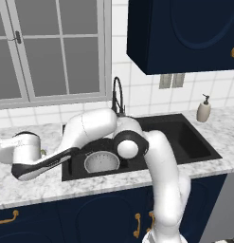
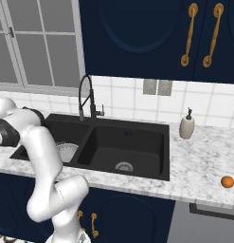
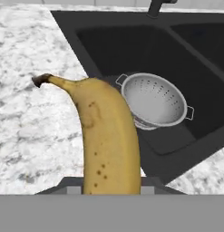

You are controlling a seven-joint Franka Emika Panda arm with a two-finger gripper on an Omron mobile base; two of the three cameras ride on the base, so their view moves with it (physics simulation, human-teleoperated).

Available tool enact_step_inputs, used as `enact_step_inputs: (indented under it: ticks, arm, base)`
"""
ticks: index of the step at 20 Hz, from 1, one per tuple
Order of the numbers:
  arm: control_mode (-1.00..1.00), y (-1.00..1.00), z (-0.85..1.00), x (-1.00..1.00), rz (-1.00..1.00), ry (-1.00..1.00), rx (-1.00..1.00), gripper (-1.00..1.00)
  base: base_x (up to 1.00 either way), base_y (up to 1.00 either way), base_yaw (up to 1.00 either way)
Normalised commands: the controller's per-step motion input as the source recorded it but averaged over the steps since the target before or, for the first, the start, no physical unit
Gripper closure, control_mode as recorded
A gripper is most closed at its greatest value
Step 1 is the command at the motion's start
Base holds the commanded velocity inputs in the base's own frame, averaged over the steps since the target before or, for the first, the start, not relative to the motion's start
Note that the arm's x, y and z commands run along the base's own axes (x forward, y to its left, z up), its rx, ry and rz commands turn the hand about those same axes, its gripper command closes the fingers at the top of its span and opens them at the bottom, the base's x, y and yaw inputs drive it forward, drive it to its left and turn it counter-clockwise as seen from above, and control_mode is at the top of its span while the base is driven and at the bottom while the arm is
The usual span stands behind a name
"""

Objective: Put the colander in the sink, put the banana, tangerine in the colander, and turn on the sink faucet and pour water over the colander.

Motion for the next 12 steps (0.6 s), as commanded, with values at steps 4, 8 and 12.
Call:
enact_step_inputs:
  ticks: [4, 8, 12]
  arm:
    - [-1.00, -1.00, 0.49, 0.43, -0.37, 0.00, 0.01, 1.00]
    - [-1.00, -1.00, 0.02, 0.28, -0.40, 0.00, 0.10, 1.00]
    - [-1.00, -1.00, -0.30, 0.06, -0.31, 0.00, 0.10, 1.00]
  base:
    - [0.00, 0.00, 0.00]
    - [0.00, 0.00, 0.00]
    - [0.00, 0.00, 0.00]
